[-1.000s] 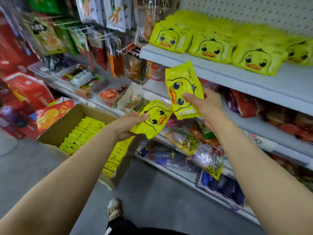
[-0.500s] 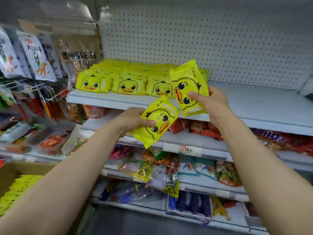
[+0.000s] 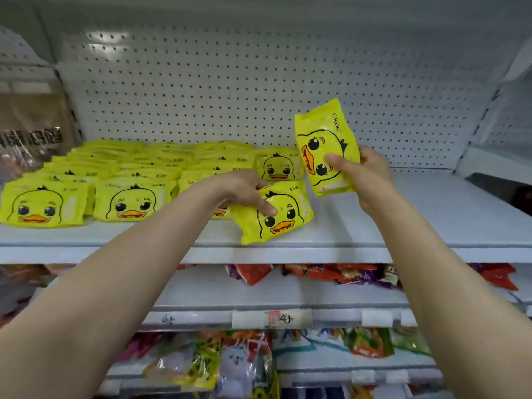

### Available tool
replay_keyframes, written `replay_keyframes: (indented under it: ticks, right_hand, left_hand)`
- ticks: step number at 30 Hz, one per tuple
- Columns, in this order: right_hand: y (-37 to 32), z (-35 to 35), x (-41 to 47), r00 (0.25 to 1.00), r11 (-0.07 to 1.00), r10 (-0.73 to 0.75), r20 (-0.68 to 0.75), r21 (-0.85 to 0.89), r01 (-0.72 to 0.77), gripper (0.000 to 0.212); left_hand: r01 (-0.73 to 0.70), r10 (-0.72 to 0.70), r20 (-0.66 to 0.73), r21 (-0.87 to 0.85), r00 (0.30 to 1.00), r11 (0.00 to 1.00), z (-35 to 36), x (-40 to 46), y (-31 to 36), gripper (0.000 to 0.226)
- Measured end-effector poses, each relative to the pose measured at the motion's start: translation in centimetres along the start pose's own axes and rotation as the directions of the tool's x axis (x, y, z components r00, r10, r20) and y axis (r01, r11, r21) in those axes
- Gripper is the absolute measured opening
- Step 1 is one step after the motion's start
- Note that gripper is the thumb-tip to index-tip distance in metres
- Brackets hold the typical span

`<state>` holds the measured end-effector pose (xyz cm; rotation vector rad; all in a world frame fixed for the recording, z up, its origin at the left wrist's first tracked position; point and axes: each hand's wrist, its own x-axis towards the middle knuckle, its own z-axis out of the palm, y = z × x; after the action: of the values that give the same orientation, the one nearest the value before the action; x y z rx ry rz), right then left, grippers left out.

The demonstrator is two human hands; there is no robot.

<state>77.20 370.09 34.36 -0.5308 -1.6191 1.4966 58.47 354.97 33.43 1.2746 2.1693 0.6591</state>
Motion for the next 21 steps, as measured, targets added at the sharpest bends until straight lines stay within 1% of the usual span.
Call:
replay_keyframes:
  ticks: [1,2,6,8,13,17,21]
  right_hand:
    - [0.3,-0.1,1.0,1.0,1.0,-0.008,-0.006,-0.006,0.008,0.024]
    - [0.6,-0.1,2.1,1.0,1.0,-0.013,-0.014,-0.008,0.013,0.022]
    - [2.4,-0.4,5.7,0.997,0.999,-0.035,-0.069,-0.011,0.034,0.027]
    - [3.3,-0.9,6.9,0.995,0.999,-0.032,-0.093,-0.018,0.03,0.031]
    - [4.6,-2.9,9.4,0.992,0.999,-0.013,-0.123,-0.046,0.007,0.03]
    - [4.5,-4.0,11.4,0.994,0.998,0.005,-0.106,-0.069,-0.012,0.027]
    - [4.3,-4.2,12.8,0.998,0.997,0.005,-0.062,-0.079,-0.01,0.023]
  left_hand:
    - [0.004,-0.004,0.003,0.063,1.0,0.998,-0.4,1.7,0.2,0.07]
    - [0.002,-0.003,0.012,0.109,1.0,0.994,-0.7,3.3,0.5,0.08]
    - [-0.038,0.041,-0.01,0.22,0.999,0.975,-1.6,8.9,1.3,0.089]
    - [-0.069,0.075,-0.012,0.264,0.997,0.962,-2.0,10.8,1.5,0.086]
    - [-0.104,0.123,-0.029,0.363,0.992,0.926,-3.1,14.7,1.1,0.068]
    - [-0.078,0.138,-0.116,0.415,0.984,0.907,-3.7,16.6,0.6,0.07]
    - [-0.072,0.164,-0.187,0.419,0.969,0.905,-4.3,17.5,0.4,0.067]
